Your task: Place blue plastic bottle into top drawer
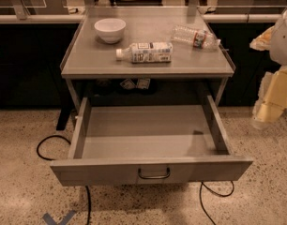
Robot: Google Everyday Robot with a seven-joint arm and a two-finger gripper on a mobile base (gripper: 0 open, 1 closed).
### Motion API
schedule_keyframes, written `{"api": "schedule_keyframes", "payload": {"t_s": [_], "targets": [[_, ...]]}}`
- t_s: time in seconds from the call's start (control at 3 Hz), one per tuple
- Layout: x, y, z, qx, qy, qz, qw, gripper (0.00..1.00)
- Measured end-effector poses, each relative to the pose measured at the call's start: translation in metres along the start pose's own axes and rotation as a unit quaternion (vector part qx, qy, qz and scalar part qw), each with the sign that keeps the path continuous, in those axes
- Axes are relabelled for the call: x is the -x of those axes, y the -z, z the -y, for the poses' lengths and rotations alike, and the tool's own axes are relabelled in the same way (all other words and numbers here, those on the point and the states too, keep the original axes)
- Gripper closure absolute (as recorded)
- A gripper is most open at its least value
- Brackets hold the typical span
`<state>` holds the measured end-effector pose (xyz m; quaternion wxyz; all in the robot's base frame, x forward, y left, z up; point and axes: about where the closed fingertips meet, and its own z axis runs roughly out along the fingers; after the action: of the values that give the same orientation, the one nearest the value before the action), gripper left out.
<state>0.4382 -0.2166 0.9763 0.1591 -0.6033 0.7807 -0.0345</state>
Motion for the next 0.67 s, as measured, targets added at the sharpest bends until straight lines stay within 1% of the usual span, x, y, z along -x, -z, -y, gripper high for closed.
{"api": "schedule_keyframes", "payload": {"t_s": [0.67], "targets": [[0.0024,-0.0003,0.001,-0.001,0.004,0.003,1.0,0.0]]}}
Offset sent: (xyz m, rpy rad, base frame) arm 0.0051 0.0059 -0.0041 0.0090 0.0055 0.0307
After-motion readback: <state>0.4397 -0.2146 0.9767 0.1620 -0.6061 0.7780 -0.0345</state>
